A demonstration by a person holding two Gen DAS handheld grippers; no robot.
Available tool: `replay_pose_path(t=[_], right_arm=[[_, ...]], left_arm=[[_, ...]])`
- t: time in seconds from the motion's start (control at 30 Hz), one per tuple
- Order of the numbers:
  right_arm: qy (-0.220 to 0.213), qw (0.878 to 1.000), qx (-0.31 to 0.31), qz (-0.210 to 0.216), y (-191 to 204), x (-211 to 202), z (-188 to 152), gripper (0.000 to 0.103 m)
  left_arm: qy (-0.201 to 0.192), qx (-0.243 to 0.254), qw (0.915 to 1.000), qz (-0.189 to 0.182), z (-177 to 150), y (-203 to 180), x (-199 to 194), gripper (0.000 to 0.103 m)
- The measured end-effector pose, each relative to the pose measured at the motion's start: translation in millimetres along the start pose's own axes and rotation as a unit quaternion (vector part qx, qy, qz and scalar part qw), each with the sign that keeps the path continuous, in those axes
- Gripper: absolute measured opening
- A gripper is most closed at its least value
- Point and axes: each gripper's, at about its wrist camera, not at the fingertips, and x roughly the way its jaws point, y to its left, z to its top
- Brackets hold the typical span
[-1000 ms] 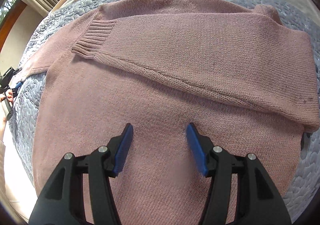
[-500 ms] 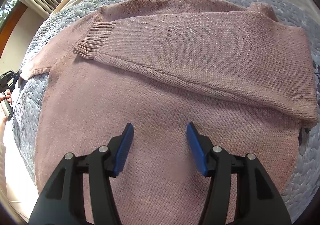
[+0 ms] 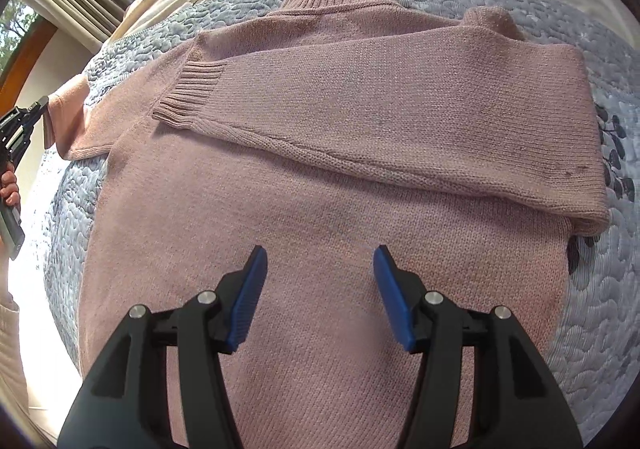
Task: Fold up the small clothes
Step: 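Carry the cuff with the left tool across the body and open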
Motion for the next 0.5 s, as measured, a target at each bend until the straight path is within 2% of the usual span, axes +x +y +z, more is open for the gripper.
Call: replay_pose_path(t=[0.17, 0.27, 0.4, 0.5], right_arm=[[-0.002, 1.000, 0.007, 0.004, -5.7, -0.4, -1.3, 0.055], [-0.002, 1.000, 0.006, 0.003, -7.7, 0.7, -3.1, 0.055], [0.003, 1.000, 0.002, 0.004, -10.2, 3.6, -6.9, 0.055], [0.004, 1.000, -0.004, 0.001, -12.5, 3.6, -10.3, 0.055]], left_arm=[[0.025, 0.034, 0.9977, -0.053, -29.8, -64.4, 20.9, 0.006], [0.048, 0.050, 0.9956, -0.063, -49.3, -88.3, 38.7, 0.006], [0.073, 0.045, 0.9952, -0.047, -64.7, -85.3, 55.4, 0.006], [0.070, 0.026, 0.9970, -0.022, -60.0, -57.1, 49.6, 0.007]])
